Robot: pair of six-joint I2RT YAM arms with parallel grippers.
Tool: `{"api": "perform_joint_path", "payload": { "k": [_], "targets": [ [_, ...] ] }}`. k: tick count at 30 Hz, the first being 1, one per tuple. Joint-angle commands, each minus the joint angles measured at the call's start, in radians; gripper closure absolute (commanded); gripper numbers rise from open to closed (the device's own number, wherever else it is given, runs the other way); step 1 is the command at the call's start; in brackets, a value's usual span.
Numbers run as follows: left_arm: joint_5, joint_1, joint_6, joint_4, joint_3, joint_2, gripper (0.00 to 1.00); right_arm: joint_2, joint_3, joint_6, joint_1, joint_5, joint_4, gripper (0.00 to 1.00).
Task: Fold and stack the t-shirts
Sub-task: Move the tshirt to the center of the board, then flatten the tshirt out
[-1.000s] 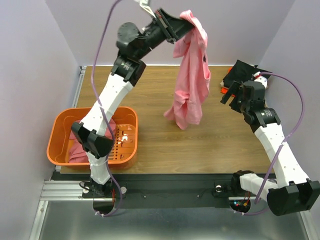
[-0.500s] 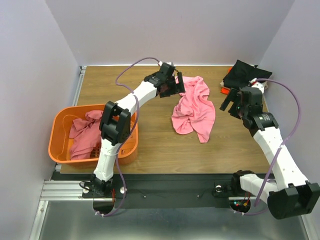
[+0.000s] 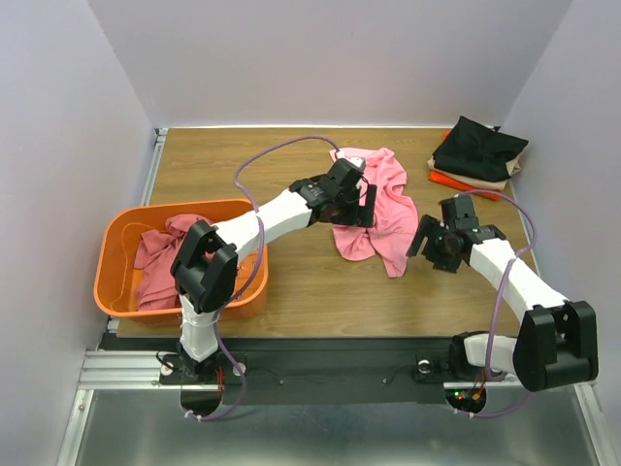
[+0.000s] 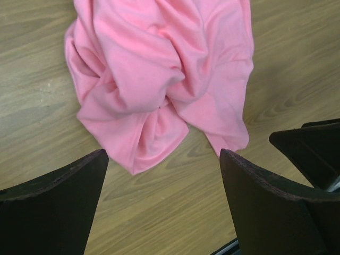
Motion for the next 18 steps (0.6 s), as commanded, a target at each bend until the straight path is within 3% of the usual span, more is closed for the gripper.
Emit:
{"api": "perform_joint_path", "payload": {
  "k": [1,18],
  "targets": [
    [-0.025,-0.004,0.006,-0.023,-0.053,-0.038,0.02,0.004,-0.028,-0.016,-0.005,-0.097,0.007,0.17],
    [-0.063,-0.012,-0.065,-0.144,-0.343,-0.229,0.02,0.117,-0.034,-0.004,0.116,-0.092,0.054,0.21]
  ]
}}
